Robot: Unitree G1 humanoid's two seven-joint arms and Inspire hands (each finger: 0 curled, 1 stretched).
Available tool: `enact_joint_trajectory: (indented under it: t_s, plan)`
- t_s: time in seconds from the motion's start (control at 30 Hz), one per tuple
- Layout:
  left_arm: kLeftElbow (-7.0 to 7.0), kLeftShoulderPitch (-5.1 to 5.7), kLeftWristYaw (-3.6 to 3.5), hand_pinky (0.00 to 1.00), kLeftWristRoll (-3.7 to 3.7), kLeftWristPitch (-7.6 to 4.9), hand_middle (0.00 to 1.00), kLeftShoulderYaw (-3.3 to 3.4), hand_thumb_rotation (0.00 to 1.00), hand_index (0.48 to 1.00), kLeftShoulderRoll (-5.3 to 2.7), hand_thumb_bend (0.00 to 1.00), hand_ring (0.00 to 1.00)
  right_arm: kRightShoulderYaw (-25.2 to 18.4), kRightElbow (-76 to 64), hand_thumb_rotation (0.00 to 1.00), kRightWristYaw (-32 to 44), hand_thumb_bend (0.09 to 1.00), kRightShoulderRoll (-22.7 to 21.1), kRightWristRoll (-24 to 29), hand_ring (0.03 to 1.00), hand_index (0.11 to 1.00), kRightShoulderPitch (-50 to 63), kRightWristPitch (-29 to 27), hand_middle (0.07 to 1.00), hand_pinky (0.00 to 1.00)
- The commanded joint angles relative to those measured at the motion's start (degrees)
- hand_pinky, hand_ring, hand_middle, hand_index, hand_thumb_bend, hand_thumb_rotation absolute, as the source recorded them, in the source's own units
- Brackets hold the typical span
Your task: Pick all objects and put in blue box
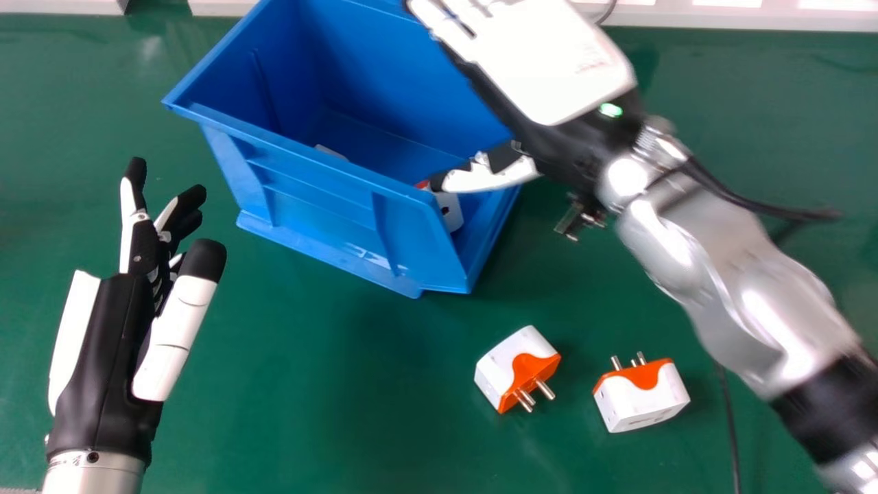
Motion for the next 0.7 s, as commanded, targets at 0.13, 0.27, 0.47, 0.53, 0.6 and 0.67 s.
enact_joint_trajectory:
  t_s: [0.13,0.27,0.47,0.53,0.6,0.67]
  plan:
    - [0.07,-0.19,-0.22,0.87,-0.98,-0.57,0.94,0.72,0.98,0.942,0.92,0.84,0.94,-8.11,-15.73,0.44,3.21,0.499,-5.21,2.32,0.876,0.925,11.46,0.08,0.933,0.74]
    - [0.36,-0.27,-0.15,0.87,-0.83,-0.65,0.94,0.93,0.98,0.940,1.07,0.83,0.94,-14.11,-23.77,0.47,4.70,0.504,-7.40,3.41,0.871,0.924,19.80,-0.11,0.926,0.74]
    - [0.85,-0.23,-0.14,0.86,-0.95,-1.20,0.93,1.09,0.98,0.937,1.10,0.82,0.94,-21.29,-30.15,0.46,5.32,0.521,-9.28,4.56,0.865,0.914,31.17,-1.86,0.919,0.74]
    - [1.19,-0.39,-0.25,0.86,-1.04,-1.37,0.93,1.08,0.98,0.937,1.23,0.82,0.94,-23.52,-31.50,0.46,5.42,0.523,-9.97,4.94,0.864,0.913,35.20,-3.05,0.918,0.74]
    - [1.38,-0.52,-0.38,0.86,-1.25,-1.40,0.94,1.17,0.98,0.937,1.38,0.82,0.94,-25.74,-32.34,0.47,5.16,0.524,-10.77,5.33,0.862,0.909,39.98,-4.86,0.916,0.74]
    - [1.43,-0.60,-0.46,0.86,-1.43,-1.33,0.94,1.31,0.98,0.938,1.46,0.82,0.94,-27.22,-32.34,0.49,4.94,0.526,-11.11,5.65,0.859,0.904,43.20,-6.58,0.913,0.74]
